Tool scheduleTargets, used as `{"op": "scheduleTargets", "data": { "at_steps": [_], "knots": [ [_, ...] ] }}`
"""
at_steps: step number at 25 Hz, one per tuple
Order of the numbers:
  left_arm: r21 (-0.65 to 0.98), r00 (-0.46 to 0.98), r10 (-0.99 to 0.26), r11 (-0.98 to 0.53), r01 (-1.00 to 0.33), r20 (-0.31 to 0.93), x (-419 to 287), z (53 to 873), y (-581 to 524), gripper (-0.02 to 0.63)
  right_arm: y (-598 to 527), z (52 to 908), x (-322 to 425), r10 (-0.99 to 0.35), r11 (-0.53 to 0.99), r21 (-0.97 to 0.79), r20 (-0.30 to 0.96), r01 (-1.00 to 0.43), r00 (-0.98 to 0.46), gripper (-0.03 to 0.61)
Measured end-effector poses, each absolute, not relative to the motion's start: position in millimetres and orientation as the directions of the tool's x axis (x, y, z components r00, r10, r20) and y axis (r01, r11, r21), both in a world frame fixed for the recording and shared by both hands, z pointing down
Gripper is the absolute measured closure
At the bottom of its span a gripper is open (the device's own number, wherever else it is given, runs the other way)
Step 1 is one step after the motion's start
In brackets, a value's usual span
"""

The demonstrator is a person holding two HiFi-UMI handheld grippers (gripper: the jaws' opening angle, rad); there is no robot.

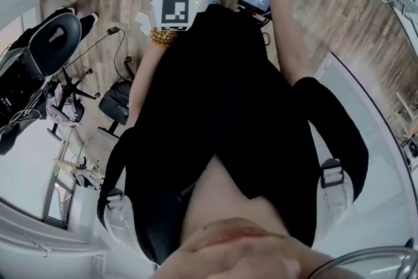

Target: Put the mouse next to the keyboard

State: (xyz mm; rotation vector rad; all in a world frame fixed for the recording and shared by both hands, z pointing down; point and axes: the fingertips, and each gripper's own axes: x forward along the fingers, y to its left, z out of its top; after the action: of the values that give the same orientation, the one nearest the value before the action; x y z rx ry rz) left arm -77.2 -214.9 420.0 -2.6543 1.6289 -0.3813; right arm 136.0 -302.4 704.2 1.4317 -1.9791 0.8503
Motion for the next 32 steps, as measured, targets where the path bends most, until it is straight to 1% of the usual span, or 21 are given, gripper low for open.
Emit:
{"op": "scheduleTargets", "data": {
  "at_steps": [5, 13, 17, 21, 24, 27, 32],
  "knots": [
    [-0.132, 0.425, -0.881, -0.456, -0.88, 0.209, -78.3, 422.1, -213.6, 0.581, -301.4, 722.5, 143.1, -0.58, 0.191, -0.179, 0.773, -0.965, -0.258, 0.273],
    [-0.129, 0.424, -0.881, -0.455, -0.881, 0.209, -82.8, 424.2, -215.7, 0.581, -299.1, 745.9, 144.9, -0.553, 0.198, -0.119, 0.806, -0.973, -0.211, 0.273],
    [-0.128, 0.421, -0.881, -0.453, -0.882, 0.217, -87.0, 427.6, -214.1, 0.581, -285.7, 754.1, 134.3, -0.538, 0.227, -0.126, 0.811, -0.966, -0.232, 0.272],
    [-0.123, 0.417, -0.882, -0.449, -0.885, 0.22, -87.4, 429.5, -215.0, 0.581, -275.3, 768.6, 142.0, -0.509, 0.228, -0.09, 0.838, -0.97, -0.198, 0.272],
    [-0.123, 0.424, -0.879, -0.456, -0.882, 0.22, -84.3, 430.8, -215.3, 0.581, -269.9, 776.9, 147.7, -0.483, 0.195, -0.11, 0.854, -0.975, -0.193, 0.272],
    [-0.12, 0.419, -0.879, -0.452, -0.884, 0.227, -84.0, 432.7, -213.4, 0.581, -270.4, 777.3, 146.9, -0.491, 0.185, -0.123, 0.848, -0.975, -0.2, 0.272],
    [-0.12, 0.421, -0.879, -0.453, -0.883, 0.223, -85.5, 432.9, -213.2, 0.581, -264.9, 788.1, 146.7, -0.464, 0.162, -0.132, 0.865, -0.978, -0.193, 0.272]
  ]
}}
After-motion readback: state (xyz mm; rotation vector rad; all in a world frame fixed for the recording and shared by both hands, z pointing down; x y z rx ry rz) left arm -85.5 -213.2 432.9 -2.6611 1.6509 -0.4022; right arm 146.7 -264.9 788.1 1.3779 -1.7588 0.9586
